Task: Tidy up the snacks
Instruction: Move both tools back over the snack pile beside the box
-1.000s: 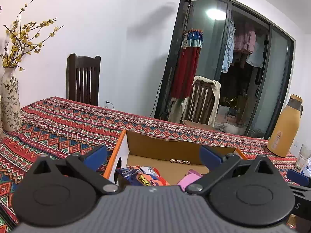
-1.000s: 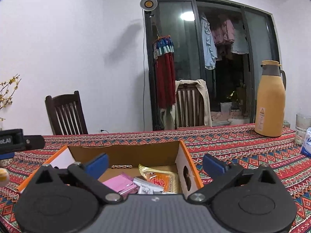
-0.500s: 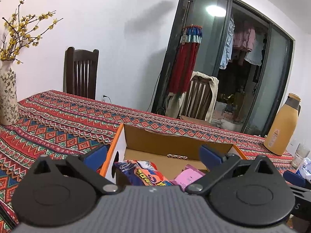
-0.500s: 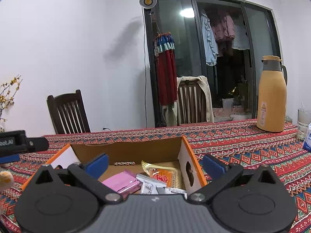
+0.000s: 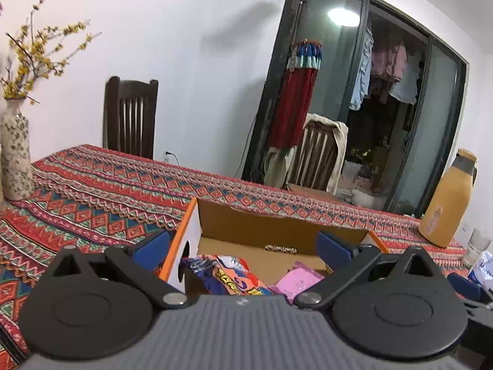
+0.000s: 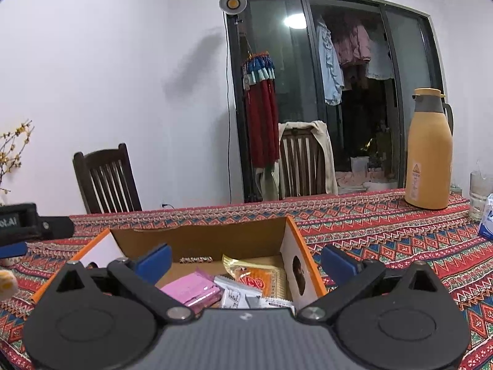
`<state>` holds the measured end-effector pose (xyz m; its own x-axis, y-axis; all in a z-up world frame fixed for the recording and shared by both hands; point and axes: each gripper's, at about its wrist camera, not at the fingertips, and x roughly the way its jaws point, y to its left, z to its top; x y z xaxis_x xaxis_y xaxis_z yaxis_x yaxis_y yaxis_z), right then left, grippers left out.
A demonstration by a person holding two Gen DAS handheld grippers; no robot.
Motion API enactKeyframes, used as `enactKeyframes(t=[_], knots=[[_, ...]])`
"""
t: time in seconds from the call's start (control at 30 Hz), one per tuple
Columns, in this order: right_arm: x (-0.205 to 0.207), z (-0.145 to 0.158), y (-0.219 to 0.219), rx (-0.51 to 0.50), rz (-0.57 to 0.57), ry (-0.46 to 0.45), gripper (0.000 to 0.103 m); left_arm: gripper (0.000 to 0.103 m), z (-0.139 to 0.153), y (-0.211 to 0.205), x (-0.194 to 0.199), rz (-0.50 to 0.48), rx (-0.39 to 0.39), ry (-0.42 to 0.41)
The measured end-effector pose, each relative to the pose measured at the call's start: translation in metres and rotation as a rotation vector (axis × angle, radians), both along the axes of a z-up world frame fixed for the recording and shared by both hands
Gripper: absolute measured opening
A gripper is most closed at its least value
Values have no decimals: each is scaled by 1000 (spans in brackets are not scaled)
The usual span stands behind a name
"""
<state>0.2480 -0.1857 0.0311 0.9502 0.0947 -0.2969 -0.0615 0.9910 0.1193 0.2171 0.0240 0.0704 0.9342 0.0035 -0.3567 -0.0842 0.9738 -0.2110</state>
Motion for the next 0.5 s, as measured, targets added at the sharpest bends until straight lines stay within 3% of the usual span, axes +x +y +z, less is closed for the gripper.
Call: enactKeyframes(t=[0.23,0.5], knots=[[-21,15,-1,15,34,-26,103,103,16,1,-29,9,-11,-17],[-78,8,-11,-30,45,2,103,103,8,8,-64,-17,10,24]])
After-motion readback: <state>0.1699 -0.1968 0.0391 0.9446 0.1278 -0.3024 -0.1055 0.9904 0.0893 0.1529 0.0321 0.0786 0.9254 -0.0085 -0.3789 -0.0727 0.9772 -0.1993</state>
